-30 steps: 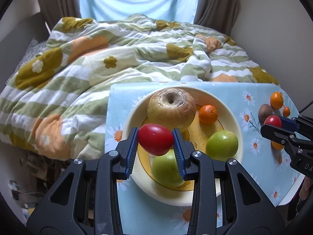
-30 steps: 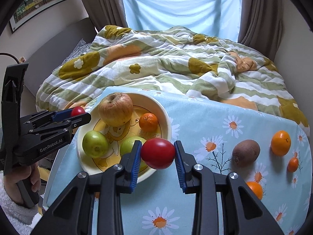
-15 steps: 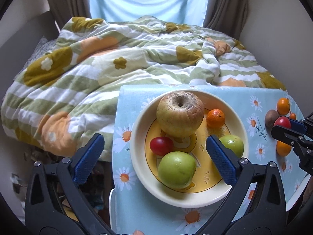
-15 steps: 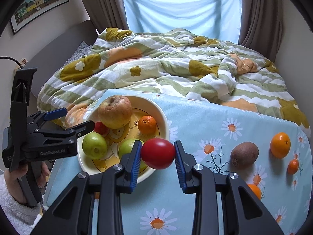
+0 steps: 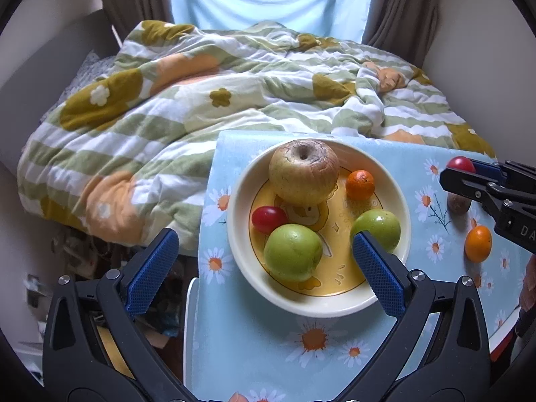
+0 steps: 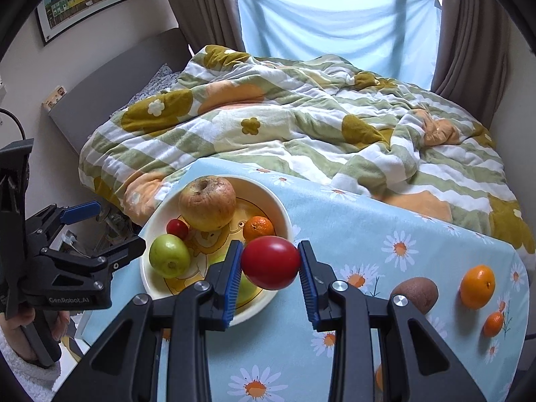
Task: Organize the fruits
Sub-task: 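Lower the other red tomato into the bowl and open the right gripper, then move the left gripper to a large orange and close on it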
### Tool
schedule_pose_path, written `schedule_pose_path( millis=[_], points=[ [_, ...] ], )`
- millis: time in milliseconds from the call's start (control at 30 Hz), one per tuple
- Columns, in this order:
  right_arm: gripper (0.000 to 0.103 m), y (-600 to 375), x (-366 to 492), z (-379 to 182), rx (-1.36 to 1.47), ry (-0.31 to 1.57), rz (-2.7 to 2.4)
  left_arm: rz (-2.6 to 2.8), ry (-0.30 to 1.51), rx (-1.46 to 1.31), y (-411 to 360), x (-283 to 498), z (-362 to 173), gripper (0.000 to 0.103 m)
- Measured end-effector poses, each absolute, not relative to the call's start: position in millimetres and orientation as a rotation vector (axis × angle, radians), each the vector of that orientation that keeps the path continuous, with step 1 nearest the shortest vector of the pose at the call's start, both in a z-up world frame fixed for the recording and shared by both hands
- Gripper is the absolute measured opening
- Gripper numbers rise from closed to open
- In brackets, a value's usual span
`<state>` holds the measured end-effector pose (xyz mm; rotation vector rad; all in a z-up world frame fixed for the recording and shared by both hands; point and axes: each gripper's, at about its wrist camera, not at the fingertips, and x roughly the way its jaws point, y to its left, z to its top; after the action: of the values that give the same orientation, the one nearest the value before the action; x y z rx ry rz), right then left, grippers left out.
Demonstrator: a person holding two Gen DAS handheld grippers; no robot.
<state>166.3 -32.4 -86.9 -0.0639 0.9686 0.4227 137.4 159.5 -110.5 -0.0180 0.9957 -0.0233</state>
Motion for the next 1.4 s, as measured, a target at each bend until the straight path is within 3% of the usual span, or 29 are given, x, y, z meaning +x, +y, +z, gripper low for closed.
schedule_pose_path(
  millis=[600, 633, 700, 767, 867, 967, 1400],
  points=[
    [0.031, -4, 200, -136, -0.071, 1.079, 0.48, 0.012, 1.053, -0.056, 159, 116, -131, 0.103],
    [0.034, -5, 200, -135, -0.066, 1.077, 0.479, 0.013, 1.054, -0.052, 159, 115, -131, 0.103],
    [0.068, -6, 199, -133, -0.059, 1.066, 0.471, 0.014, 1.053, -0.048, 160, 114, -131, 0.103],
    [0.084, -8, 198, -130, -0.04, 1.059, 0.473, 0.013, 1.052, -0.048, 160, 113, -130, 0.103],
    [0.088, -10, 194, -127, -0.039, 1.048, 0.457, 0.012, 1.053, -0.044, 159, 113, -128, 0.103],
    [0.103, -11, 187, -120, -0.049, 1.014, 0.437, 0.007, 1.047, -0.036, 158, 111, -121, 0.103],
    [0.103, -23, 159, -74, -0.052, 0.947, 0.367, -0.033, 1.001, 0.001, 157, 95, -82, 0.103]
  ],
)
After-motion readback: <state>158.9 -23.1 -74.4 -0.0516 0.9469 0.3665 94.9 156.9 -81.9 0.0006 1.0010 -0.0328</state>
